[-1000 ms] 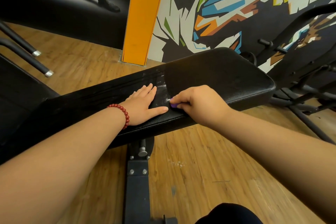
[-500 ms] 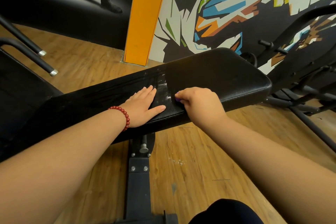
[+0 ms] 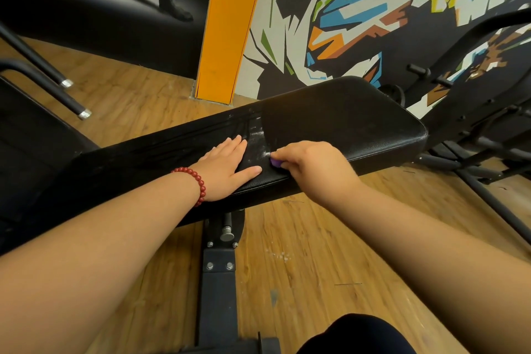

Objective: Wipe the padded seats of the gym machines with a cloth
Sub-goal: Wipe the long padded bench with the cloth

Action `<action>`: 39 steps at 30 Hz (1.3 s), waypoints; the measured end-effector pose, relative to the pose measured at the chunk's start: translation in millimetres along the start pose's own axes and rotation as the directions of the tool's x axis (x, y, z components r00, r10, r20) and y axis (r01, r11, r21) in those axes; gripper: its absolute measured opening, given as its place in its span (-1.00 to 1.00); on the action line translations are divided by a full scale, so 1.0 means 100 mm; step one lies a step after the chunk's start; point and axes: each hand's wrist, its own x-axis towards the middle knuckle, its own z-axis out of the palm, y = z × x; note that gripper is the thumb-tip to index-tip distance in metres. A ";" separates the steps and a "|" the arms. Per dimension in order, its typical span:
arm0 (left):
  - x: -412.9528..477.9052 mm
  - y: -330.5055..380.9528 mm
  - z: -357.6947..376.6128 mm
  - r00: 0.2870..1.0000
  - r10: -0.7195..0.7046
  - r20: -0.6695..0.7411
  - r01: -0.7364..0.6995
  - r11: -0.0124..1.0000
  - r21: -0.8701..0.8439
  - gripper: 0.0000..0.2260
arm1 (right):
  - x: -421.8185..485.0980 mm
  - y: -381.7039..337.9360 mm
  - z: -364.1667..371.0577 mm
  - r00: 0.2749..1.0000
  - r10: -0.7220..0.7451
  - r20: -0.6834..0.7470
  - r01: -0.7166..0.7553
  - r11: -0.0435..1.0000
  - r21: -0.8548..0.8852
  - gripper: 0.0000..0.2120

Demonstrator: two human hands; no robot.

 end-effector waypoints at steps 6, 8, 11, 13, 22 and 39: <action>0.00 -0.02 0.00 1.000 0.012 -0.002 -0.012 1.000 -0.002 -0.32 | -0.13 0.21 0.24 0.854 0.011 -0.520 0.034 0.996 0.078 -0.71; 0.01 -0.01 0.00 1.000 0.008 -0.002 -0.008 1.000 0.002 -0.32 | -0.13 0.13 0.28 0.854 -0.047 -0.517 0.103 0.991 0.080 -0.71; 0.01 0.00 0.00 1.000 0.005 0.004 -0.005 1.000 0.007 -0.32 | -0.05 0.12 0.18 0.933 -0.120 -0.339 0.138 0.990 0.030 -0.65; 0.01 0.00 0.00 1.000 0.001 0.010 -0.001 1.000 0.008 -0.32 | -0.01 0.16 0.08 0.980 -0.129 -0.150 0.124 0.991 -0.047 -0.58; 0.02 -0.02 0.01 1.000 0.007 0.001 -0.007 1.000 0.008 -0.32 | -0.07 0.20 0.37 0.845 -0.298 -0.444 0.275 0.954 -0.118 -0.55; -0.01 0.00 -0.01 1.000 0.009 0.002 -0.009 1.000 -0.003 -0.33 | -0.02 0.44 0.09 0.847 -0.452 -0.281 0.472 0.881 0.005 -0.62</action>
